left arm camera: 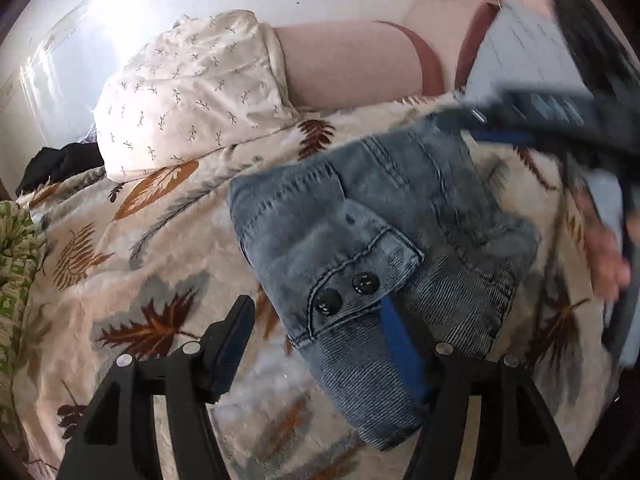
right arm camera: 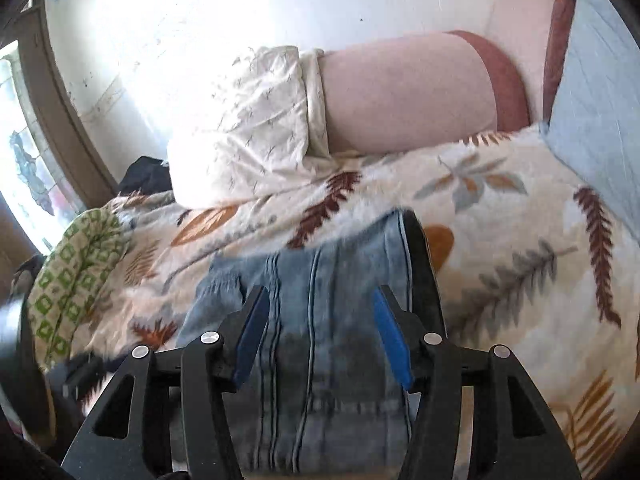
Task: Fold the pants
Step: 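Release the jeans with both grippers and pull back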
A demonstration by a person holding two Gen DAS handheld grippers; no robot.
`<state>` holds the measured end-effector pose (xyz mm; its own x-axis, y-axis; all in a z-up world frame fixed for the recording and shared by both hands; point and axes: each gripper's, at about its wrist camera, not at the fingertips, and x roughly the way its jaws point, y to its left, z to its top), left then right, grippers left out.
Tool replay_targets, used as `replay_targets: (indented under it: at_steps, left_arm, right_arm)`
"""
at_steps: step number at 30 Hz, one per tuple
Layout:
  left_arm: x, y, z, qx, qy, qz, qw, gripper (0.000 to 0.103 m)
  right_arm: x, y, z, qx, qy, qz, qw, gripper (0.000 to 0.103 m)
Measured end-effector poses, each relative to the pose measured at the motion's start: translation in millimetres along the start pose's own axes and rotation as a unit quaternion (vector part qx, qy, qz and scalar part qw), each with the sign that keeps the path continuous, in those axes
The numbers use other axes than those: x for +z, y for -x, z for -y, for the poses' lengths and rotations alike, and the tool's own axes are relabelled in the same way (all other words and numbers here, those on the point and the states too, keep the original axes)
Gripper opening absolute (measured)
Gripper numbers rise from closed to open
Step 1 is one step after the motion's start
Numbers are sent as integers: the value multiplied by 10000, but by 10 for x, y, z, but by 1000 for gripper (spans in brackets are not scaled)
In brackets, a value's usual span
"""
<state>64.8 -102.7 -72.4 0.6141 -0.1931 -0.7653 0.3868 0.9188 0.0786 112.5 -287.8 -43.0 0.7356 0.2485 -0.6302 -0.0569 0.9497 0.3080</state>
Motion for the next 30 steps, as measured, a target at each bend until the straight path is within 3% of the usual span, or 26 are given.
replay_targets:
  at_steps: [6,9,12,14,17,22,24,27,30]
  left_arm:
    - [-69,-182,-1,-70,12,-246,9997,68]
    - [-89,-236,8,-62,-13,-251,9997,69]
    - [-103,-270,15,-52,10,-224,9997,70]
    - [-118,-275,16,-27,36,-205,9998,72]
    - [-112,-273,8,95,121,-211,9997,80]
    - [-89,-103,-26,249,258,-168,9992,82]
    - [-96,42,-18,409,181,-33,9990,88]
    - [-122,300,-53,566,176,246,9979,94]
    - [-142,515,-123,619,264,461,9967,99]
  right_arm:
    - [138,-454,40,-172,10,-289,9994,53]
    - [126,-697,156,-144,-177,-684,9974,54]
    - [66,-888,274,-114,-405,-933,9948,67]
    - [35,-999,413,-148,-724,-1134,9908,81]
    - [-25,-1104,579,-6,-1049,-1267,9864,88]
    - [-19,-919,472,-177,-966,-1068,9894,88]
    - [-6,-792,450,-193,-1076,-1018,9888,88]
    - [28,-481,330,-63,-980,-674,9929,88]
    - [7,-104,145,-201,-650,-208,9975,88]
